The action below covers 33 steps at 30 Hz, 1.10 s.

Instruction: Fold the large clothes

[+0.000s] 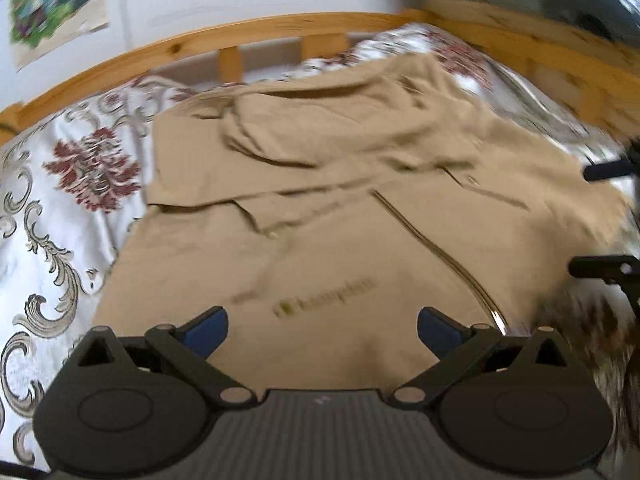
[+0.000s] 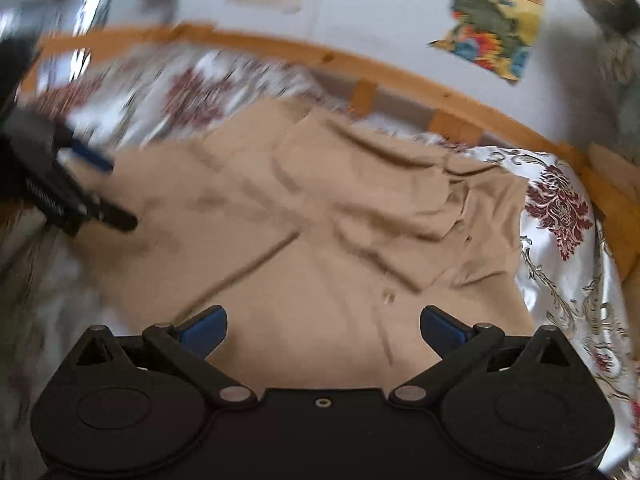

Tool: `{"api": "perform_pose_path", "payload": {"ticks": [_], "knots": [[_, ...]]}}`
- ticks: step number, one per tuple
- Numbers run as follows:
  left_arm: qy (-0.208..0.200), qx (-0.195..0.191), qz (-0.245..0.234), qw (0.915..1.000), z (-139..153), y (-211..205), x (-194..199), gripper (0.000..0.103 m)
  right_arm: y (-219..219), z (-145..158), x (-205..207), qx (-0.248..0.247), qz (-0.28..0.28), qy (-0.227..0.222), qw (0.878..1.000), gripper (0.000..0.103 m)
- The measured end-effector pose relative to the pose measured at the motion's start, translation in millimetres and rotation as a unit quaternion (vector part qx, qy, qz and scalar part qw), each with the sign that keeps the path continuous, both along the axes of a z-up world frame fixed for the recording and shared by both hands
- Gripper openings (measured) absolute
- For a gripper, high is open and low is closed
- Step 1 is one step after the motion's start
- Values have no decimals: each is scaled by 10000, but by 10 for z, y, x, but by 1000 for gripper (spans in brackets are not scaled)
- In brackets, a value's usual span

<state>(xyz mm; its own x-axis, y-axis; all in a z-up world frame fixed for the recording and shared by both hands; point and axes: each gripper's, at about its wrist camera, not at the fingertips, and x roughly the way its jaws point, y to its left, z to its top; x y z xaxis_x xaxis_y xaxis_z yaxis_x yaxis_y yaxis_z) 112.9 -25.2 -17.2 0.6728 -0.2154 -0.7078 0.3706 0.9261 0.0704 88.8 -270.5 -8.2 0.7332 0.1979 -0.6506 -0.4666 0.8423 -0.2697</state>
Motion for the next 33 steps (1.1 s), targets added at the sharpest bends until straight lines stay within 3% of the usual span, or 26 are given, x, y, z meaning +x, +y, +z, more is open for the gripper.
{"api": "perform_pose_path", "payload": {"ticks": [3, 7, 10, 13, 21, 26, 33], "knots": [[10, 237, -261, 9994, -90, -89, -197, 102, 56, -139, -188, -114, 152, 181, 9997, 102], [185, 509, -445, 9975, -227, -168, -302, 102, 180, -343, -133, -329, 536, 713, 9955, 102], [137, 653, -417, 9969, -263, -203, -300, 102, 259, -473, -117, -623, 612, 624, 9942, 102], [177, 711, -329, 9968, -282, -227, -251, 102, 255, -520, -45, -516, 528, 522, 9959, 102], [103, 884, -370, 9953, -340, -335, -207, 102, 256, -489, 15, -575, 371, -508, 9964, 101], [-130, 1331, -216, 9908, -357, -530, -124, 101, 194, -278, 1, -126, 252, -1149, 9930, 94], [-380, 1572, 304, 9864, -303, -419, 75, 76, 113, -208, 33, 62, 29, -1306, 9914, 92]]}}
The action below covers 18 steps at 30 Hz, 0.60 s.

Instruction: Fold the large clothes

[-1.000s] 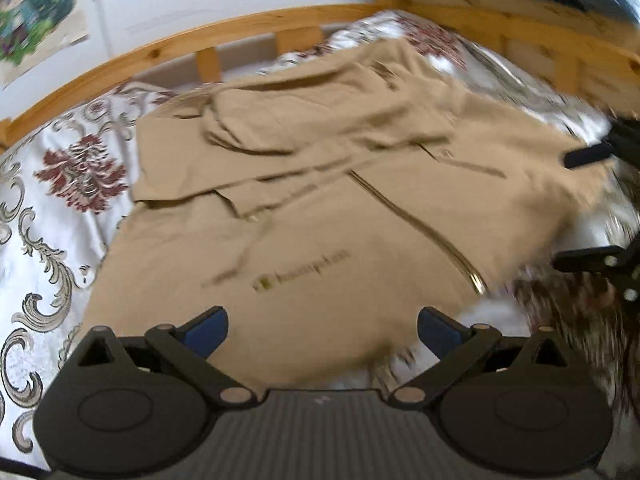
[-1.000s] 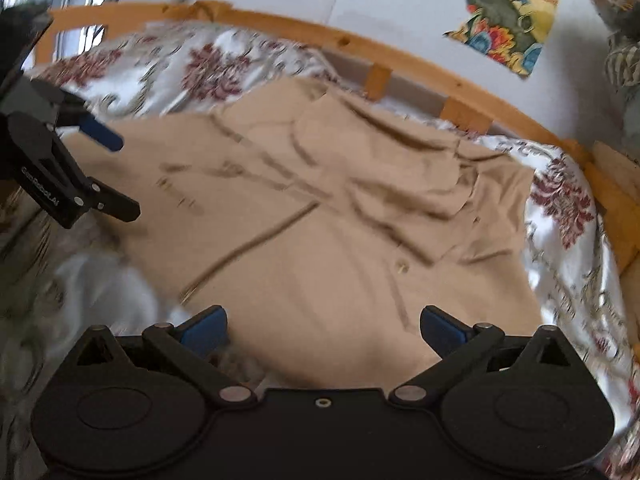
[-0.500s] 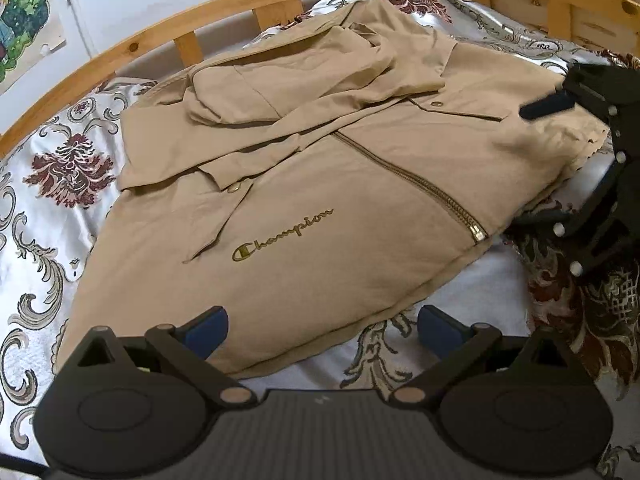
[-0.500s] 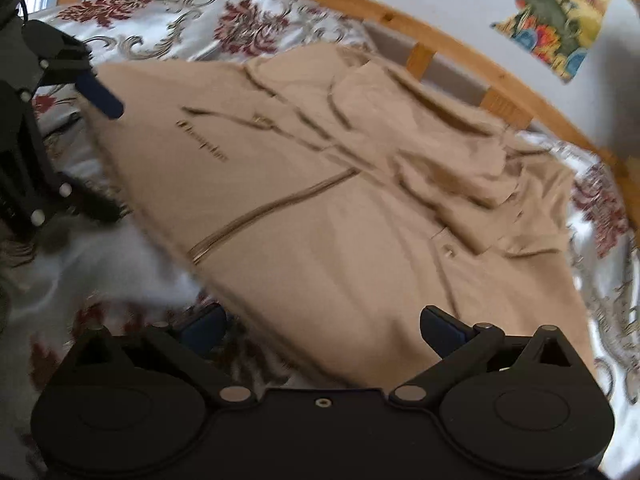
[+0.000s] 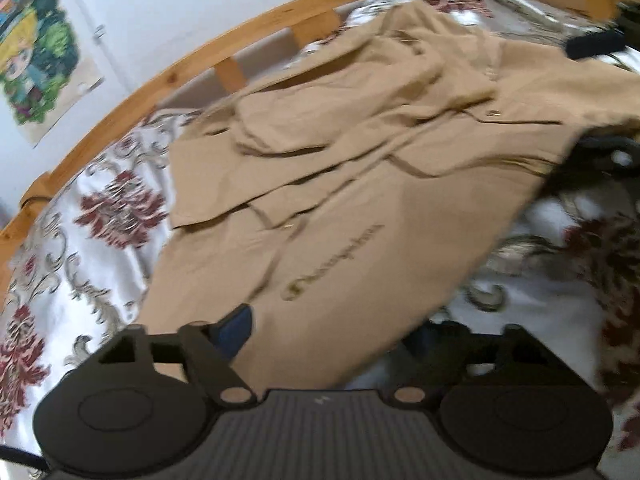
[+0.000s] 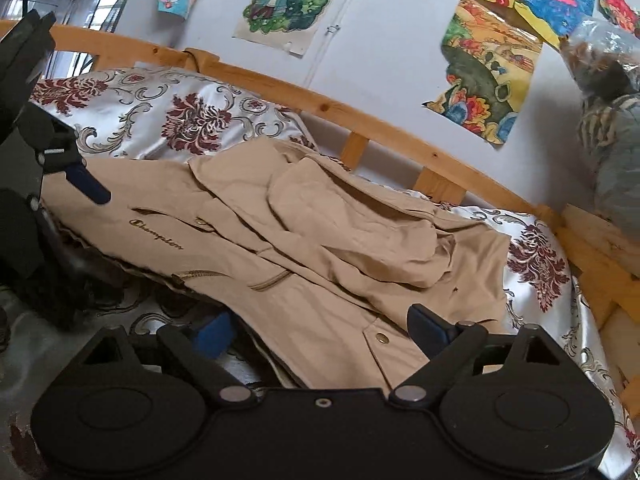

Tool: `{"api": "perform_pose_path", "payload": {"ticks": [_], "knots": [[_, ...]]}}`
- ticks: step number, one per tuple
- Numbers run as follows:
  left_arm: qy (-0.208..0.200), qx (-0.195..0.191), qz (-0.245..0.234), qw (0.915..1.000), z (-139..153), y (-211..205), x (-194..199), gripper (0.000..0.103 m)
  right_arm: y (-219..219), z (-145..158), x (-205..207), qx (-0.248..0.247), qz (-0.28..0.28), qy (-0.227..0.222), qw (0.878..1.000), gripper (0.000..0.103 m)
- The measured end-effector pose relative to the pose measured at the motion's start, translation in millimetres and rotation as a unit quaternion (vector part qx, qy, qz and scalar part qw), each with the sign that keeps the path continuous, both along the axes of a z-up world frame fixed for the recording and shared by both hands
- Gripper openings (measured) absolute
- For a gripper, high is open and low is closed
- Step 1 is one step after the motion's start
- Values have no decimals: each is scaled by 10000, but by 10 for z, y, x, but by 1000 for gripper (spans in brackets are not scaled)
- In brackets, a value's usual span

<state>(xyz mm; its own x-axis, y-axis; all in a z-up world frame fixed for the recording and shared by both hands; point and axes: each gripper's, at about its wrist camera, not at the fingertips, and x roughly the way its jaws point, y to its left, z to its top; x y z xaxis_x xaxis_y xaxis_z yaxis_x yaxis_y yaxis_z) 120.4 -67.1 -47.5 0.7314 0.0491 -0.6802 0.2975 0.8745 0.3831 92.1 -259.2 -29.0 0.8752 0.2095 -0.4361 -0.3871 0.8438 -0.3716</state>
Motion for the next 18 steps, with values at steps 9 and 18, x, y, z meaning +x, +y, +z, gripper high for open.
{"api": "perform_pose_path", "payload": {"ticks": [9, 18], "knots": [[-322, 198, 312, 9988, 84, 511, -47, 69, -10, 13, -7, 58, -77, -43, 9999, 91], [-41, 63, 807, 9967, 15, 750, -18, 19, 5, -35, -1, -64, 27, 314, 9995, 93]]}}
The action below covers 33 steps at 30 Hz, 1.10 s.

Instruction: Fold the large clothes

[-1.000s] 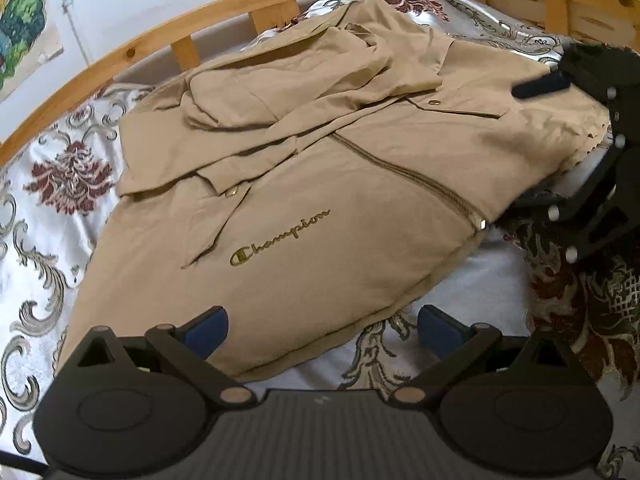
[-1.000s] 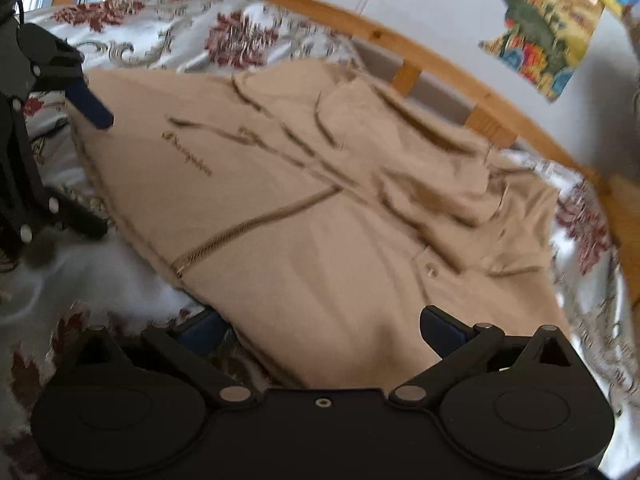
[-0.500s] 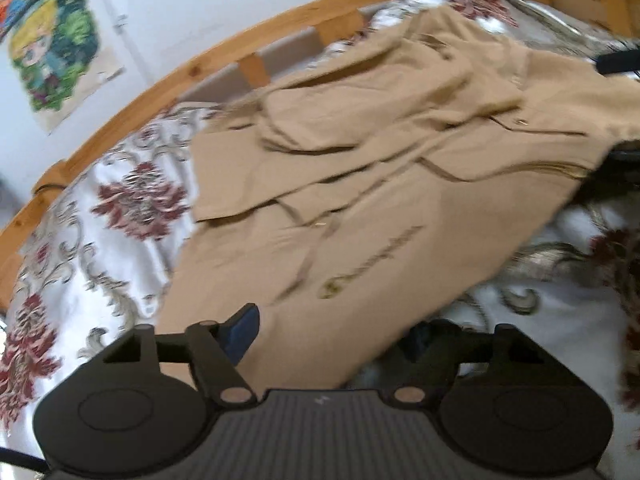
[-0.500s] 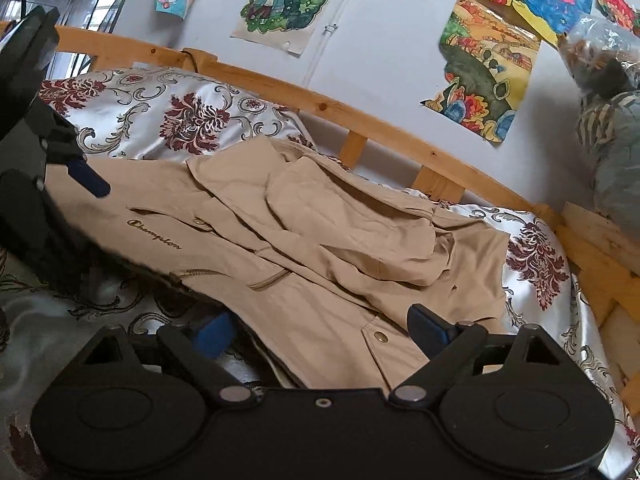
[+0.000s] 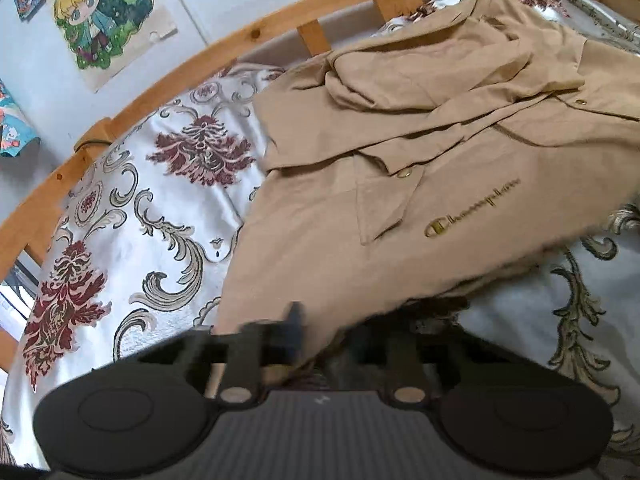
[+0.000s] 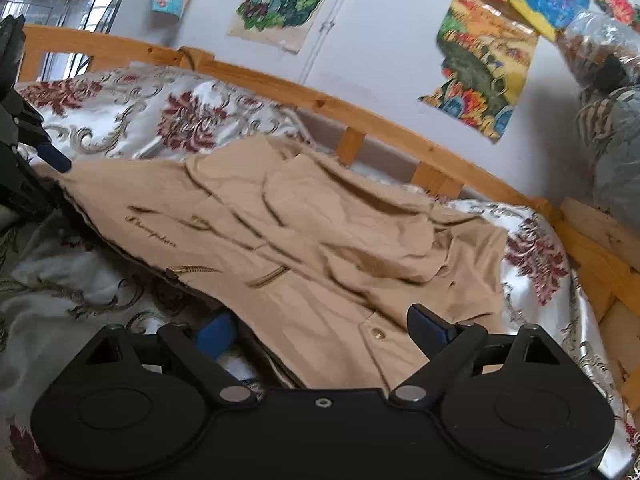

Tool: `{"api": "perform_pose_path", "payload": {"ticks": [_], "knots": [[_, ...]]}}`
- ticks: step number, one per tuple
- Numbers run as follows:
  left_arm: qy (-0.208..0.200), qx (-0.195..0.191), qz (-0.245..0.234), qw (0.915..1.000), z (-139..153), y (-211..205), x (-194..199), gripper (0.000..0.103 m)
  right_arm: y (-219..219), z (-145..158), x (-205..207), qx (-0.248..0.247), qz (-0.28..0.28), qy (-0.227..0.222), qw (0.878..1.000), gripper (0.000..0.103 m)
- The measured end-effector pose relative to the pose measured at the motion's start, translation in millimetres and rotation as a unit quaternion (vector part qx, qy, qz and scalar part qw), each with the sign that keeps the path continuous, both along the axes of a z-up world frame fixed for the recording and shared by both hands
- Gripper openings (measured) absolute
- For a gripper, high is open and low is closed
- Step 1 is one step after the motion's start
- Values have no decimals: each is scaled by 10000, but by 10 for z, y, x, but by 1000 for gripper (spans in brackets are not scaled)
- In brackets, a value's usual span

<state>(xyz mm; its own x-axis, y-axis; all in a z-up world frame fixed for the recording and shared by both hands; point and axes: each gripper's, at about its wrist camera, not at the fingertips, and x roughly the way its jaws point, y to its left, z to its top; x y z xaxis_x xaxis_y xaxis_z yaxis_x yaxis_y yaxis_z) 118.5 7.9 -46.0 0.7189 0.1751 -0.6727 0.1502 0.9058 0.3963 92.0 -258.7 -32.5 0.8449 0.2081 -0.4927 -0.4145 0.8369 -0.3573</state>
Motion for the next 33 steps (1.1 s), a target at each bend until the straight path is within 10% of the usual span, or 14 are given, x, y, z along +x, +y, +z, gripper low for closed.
{"api": "perform_pose_path", "payload": {"ticks": [4, 10, 13, 15, 18, 33], "knots": [[-154, -407, 125, 9990, 118, 65, 41, 12, 2, -161, -12, -480, 587, 905, 9930, 95], [-465, -754, 345, 9955, 280, 99, 54, 7, -161, -132, -46, -1151, -99, 600, 9915, 88], [-613, -976, 493, 9921, 330, 141, -16, 5, -408, -71, 12, -867, -657, 947, 9895, 63], [-699, -1221, 646, 9879, 345, 157, -107, 4, -544, -35, 28, -635, -969, 1121, 9869, 29], [-772, -1451, 745, 9836, 370, 172, -292, 3, -562, 88, -67, -633, -1004, 1001, 9879, 17], [-627, -1767, 384, 9815, 1434, 543, -1081, 4, -312, 1307, -1123, -1804, -72, -36, 9836, 5]]}}
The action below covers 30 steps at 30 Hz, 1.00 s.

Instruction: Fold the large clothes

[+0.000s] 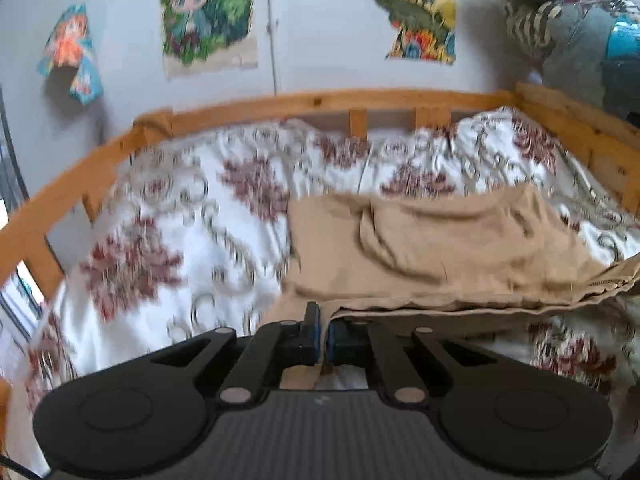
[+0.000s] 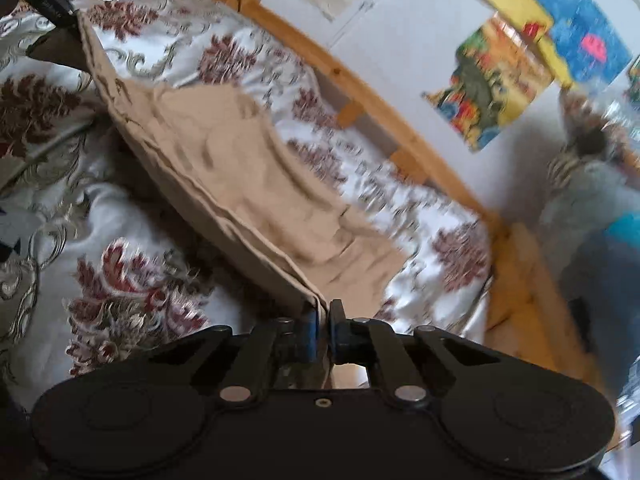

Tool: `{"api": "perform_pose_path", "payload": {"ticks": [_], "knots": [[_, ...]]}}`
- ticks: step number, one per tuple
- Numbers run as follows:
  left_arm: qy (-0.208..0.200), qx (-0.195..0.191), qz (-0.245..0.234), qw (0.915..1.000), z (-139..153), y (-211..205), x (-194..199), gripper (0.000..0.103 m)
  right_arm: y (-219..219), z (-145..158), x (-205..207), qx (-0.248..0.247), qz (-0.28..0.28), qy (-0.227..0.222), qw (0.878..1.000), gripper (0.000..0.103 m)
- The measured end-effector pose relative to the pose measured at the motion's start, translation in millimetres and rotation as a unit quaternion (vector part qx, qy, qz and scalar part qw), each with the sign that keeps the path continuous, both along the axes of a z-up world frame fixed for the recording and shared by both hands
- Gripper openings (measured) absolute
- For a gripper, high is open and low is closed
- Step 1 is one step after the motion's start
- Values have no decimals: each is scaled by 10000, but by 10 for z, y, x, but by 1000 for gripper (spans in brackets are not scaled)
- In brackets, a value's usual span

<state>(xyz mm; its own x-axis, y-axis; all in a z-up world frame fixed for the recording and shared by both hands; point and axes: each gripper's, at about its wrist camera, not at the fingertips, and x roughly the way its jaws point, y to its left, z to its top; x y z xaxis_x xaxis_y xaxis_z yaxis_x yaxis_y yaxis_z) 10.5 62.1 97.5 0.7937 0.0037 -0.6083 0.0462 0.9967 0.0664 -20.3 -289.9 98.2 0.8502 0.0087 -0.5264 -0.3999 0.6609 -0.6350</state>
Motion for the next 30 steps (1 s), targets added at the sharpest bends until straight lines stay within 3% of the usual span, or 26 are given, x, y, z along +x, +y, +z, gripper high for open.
{"api": "perform_pose_path", "payload": {"ticks": [3, 6, 9, 11, 16, 21, 25, 26, 27, 30], "knots": [[-171, 110, -2, 9998, 157, -65, 275, 4, 32, 85, 276, -129, -93, -416, 9990, 5], [-336, 642, -46, 9974, 205, -197, 703, 4, 12, 52, 735, -219, -321, -770, 9963, 8], [-171, 1068, -93, 9941, 108, -327, 1247, 4, 15, -94, 1258, -227, -642, -1013, 9925, 12], [109, 1104, -113, 9938, -36, -344, 1664, 4, -19, -207, 1609, -74, -805, -1089, 9908, 13], [824, 920, -49, 9923, -509, -276, 2599, 4, -2, -539, 2523, -116, -795, -744, 9940, 12], [1004, 1064, -179, 9891, -919, -304, 3063, 4, -49, -935, 3196, -46, -802, -46, 9968, 16], [1341, 974, -208, 9859, -1205, -288, 3319, 4, -270, -1036, 3513, 1001, -1053, 613, 9875, 28], [1433, 966, -224, 9847, -1259, -291, 3347, 4, -368, -1011, 3581, 1571, -1117, 944, 9767, 35], [1486, 958, -240, 9840, -1307, -292, 3359, 4, -454, -986, 3610, 2095, -1179, 1205, 9632, 49], [1573, 924, -279, 9828, -1360, -276, 3332, 11, -675, -896, 3612, 3293, -1302, 1521, 9228, 82]]}}
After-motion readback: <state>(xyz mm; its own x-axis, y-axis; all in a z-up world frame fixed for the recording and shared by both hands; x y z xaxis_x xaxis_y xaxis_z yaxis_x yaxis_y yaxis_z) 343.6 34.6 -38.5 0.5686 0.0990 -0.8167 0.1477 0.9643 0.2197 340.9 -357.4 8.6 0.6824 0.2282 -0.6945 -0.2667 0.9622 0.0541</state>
